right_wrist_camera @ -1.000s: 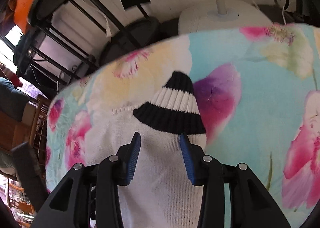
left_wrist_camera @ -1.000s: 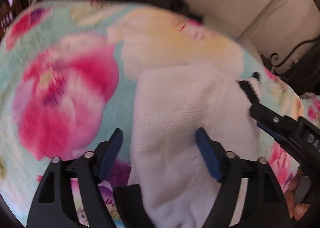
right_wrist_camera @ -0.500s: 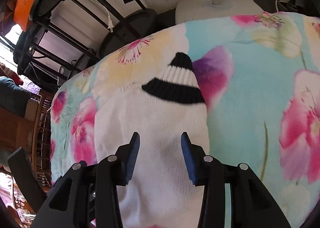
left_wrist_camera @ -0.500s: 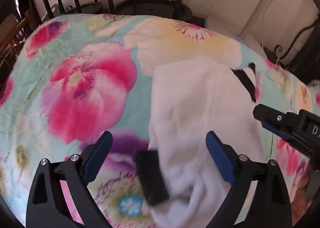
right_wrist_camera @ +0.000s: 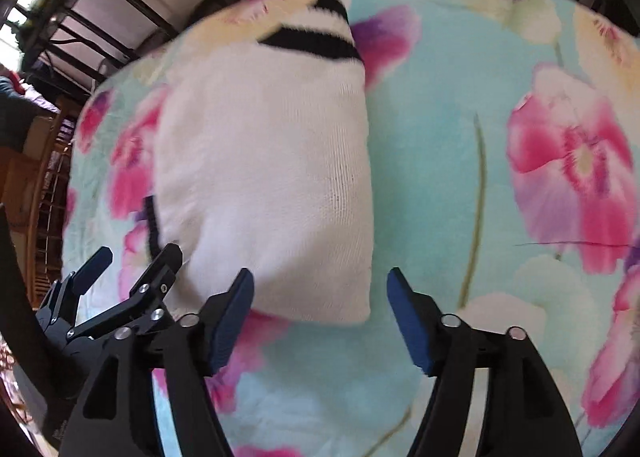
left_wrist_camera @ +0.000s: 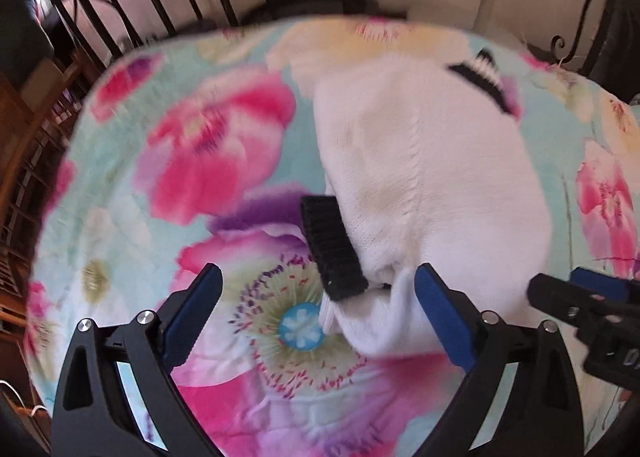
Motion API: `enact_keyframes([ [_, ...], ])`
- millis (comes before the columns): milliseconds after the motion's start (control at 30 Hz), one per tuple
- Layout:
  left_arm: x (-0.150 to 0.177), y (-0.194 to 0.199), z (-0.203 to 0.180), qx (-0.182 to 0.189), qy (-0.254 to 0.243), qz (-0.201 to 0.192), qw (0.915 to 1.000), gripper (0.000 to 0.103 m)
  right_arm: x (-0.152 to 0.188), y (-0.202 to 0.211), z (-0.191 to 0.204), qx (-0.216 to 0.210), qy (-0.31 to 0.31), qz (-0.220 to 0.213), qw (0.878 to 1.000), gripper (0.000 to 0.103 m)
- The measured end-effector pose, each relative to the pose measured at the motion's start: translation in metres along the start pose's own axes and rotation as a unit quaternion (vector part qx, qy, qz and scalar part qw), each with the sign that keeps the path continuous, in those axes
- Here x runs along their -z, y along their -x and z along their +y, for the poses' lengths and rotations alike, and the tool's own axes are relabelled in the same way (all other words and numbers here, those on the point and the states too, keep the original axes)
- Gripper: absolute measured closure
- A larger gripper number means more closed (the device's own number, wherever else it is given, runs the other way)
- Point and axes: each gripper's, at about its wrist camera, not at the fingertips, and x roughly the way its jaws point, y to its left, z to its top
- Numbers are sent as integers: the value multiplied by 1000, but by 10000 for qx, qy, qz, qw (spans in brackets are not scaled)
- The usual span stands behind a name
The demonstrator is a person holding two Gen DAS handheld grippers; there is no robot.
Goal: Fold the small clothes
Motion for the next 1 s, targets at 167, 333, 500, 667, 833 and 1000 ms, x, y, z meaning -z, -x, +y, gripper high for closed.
enact_keyframes([
  [167,7,43,9,69,101,-362,9993,9,17,47,-4,-160,138,-326,9992,27],
  [333,16,85,5,206,161,-700,9972,9,30,80,-19,-193,231,-556,9980,26],
  [500,19,103,-4,309,88,-906,9954,9,38,96,-38,-224,127,-705,9972,25],
  [667,16,102,-19,339,-87,-908,9953,9,31,91,-50,-298,-82,-680,9972,25],
  [833,6,94,-30,446,-147,-870,9951,9,20,78,-50,-411,-243,-586,9971,25],
  [1000,-3,87,-40,447,-253,-905,9946,9,10,63,-48,-502,-304,-467,9972,24],
])
